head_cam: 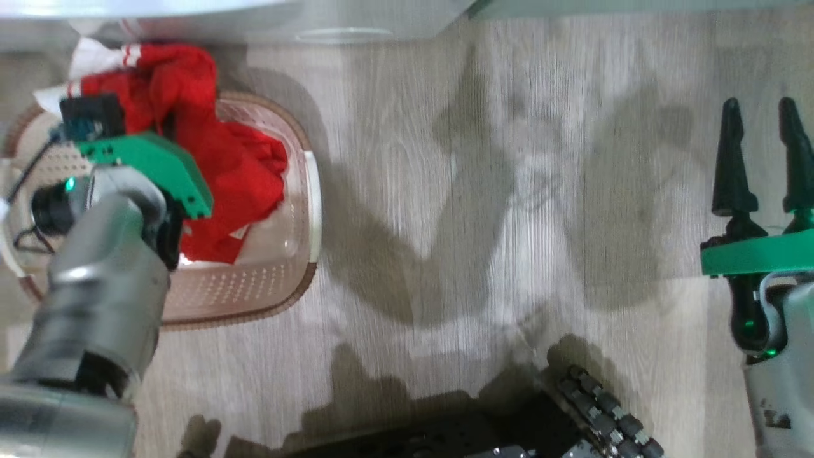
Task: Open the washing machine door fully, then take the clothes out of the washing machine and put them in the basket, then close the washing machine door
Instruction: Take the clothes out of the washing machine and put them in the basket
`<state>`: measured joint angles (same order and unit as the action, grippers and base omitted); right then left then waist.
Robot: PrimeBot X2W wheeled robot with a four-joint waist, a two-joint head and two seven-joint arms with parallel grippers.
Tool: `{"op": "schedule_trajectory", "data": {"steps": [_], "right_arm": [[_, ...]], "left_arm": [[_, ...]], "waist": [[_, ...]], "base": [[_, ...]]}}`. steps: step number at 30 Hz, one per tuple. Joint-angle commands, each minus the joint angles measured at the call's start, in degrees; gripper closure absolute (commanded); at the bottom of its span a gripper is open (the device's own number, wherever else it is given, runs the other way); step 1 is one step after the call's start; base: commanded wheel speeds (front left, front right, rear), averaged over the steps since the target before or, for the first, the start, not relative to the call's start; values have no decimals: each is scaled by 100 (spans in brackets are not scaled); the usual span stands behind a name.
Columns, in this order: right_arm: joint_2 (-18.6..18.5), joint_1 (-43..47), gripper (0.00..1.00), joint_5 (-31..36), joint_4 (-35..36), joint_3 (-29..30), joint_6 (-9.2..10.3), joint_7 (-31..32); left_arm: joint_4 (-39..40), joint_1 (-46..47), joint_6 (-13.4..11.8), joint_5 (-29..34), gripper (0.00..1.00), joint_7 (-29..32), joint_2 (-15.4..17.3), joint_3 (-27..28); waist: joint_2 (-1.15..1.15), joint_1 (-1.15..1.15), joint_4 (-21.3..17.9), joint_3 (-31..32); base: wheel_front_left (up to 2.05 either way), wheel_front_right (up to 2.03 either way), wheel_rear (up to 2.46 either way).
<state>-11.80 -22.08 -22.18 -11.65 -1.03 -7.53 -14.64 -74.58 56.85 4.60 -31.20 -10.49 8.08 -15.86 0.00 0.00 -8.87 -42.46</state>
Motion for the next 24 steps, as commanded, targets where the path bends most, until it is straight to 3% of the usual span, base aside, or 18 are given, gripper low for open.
{"op": "schedule_trajectory", "data": {"steps": [1, 8, 16, 24], "right_arm": [[-98, 309, 0, 37, 91, -91, 4, -36], [-48, 457, 0, 30, -132, -284, 4, -36], [20, 767, 0, 20, -417, -430, 4, -36], [76, 1001, 0, 13, -597, -519, 4, -36]], "left_arm": [[63, -213, 20, 25, 100, -150, 165, 54], [354, -779, -17, 173, 100, -442, 243, -9], [1885, -1934, -265, 487, 100, -450, 330, 189], [3213, -2933, -489, 703, 100, -450, 439, 319]], "waist": [[0, 0, 99, 327], [0, 0, 266, 1171], [0, 0, 473, 2135], [0, 0, 656, 2711]], "base": [[0, 0, 0], [0, 0, 0], [0, 0, 0], [0, 0, 0]]}}
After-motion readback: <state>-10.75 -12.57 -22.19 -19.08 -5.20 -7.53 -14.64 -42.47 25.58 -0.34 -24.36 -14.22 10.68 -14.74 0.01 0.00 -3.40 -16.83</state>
